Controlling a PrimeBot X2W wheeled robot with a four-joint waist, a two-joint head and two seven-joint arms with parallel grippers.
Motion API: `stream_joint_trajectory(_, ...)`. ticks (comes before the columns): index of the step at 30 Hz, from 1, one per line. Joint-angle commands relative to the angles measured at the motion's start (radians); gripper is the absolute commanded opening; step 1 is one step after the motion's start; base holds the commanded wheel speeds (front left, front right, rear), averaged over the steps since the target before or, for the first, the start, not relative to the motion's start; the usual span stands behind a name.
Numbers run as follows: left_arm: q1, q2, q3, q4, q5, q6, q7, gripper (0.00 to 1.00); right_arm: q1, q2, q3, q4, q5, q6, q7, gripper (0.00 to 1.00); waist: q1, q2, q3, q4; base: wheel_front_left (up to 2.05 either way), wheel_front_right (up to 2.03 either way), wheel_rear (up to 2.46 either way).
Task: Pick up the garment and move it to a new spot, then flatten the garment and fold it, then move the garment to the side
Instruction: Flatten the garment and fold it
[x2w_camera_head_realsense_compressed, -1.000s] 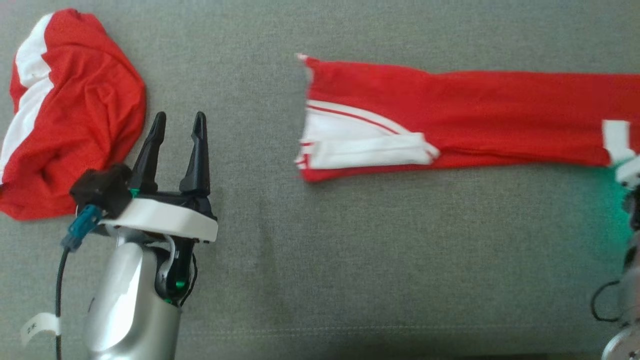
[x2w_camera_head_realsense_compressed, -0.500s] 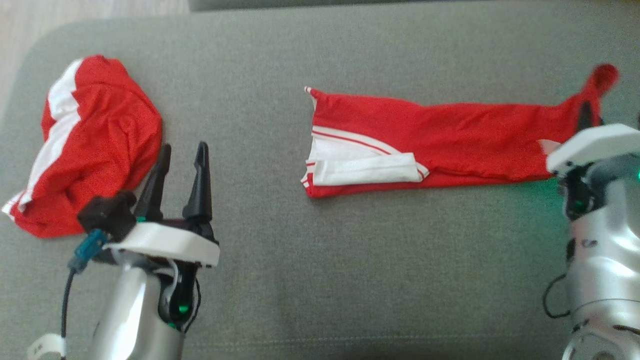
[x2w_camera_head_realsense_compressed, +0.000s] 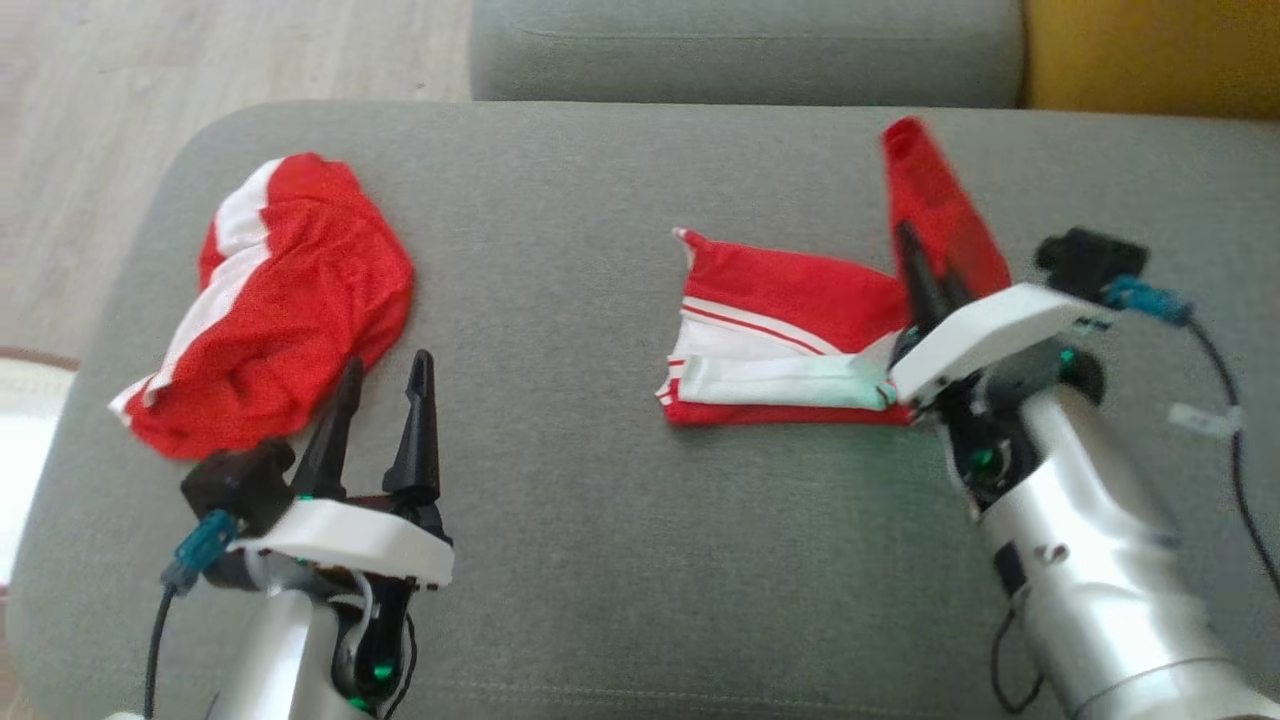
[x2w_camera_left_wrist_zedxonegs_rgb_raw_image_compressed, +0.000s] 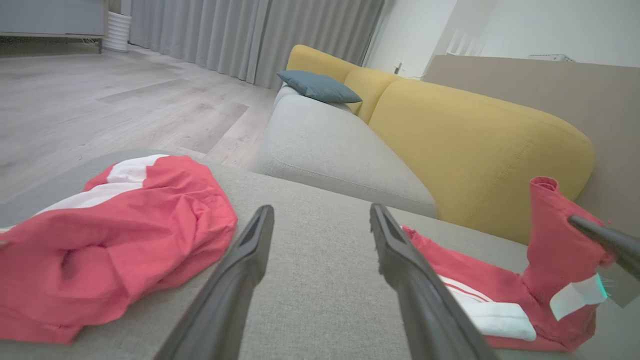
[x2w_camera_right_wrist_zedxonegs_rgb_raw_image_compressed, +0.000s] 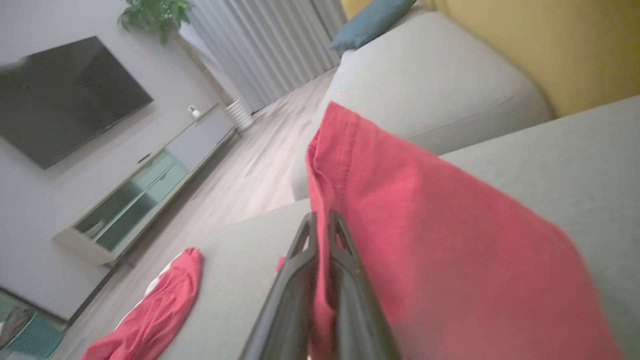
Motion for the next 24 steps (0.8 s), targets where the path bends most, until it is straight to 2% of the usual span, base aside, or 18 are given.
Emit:
stream_joint_trajectory(1,-0.027,0.013,0.02,-0.029,-0.006,0.004,-0.005,1.0,-0.024,0.013,0.044,-0.04,0.02,0.003,-0.018,0.0,0.0,-0.0001,-0.005,0.024,0.0,0.0,0.0)
stream_joint_trajectory(7,-0.019,0.013,0.004,-0.024,-0.017,0.008,-0.005,1.0,-0.017,0.013,0.191,-0.003,0.144,0.003,-0.081,0.0,0.0,-0.0001,0.003,0.087,0.0,0.0,0.0)
stream_joint_trajectory(14,-0.025,0.013,-0.023,-0.021,-0.031,0.013,-0.005,1.0,-0.057,0.013,0.333,0.114,0.244,0.003,-0.167,0.0,0.0,-0.0001,0.026,0.153,0.0,0.0,0.0)
stream_joint_trajectory(21,-0.038,0.013,-0.042,-0.021,-0.048,0.017,-0.005,1.0,-0.114,0.013,0.449,0.229,0.356,0.003,-0.235,0.0,0.0,-0.0001,0.065,0.193,0.0,0.0,0.0)
stream_joint_trajectory(22,-0.04,0.013,-0.044,-0.02,-0.05,0.017,-0.005,1.0,-0.124,0.013,0.458,0.246,0.365,0.003,-0.243,0.22,0.0,-0.0001,0.069,0.195,0.0,0.0,0.0)
stream_joint_trajectory(23,-0.041,0.013,-0.046,-0.02,-0.053,0.018,-0.005,1.0,-0.132,0.013,0.469,0.255,0.374,0.003,-0.249,1.0,0.0,-0.0001,0.072,0.197,0.0,0.0,0.0)
stream_joint_trajectory(24,-0.043,0.013,-0.048,-0.019,-0.054,0.018,-0.005,1.0,-0.136,0.013,0.478,0.26,0.39,0.003,-0.253,1.0,0.0,-0.0001,0.074,0.199,0.0,0.0,0.0)
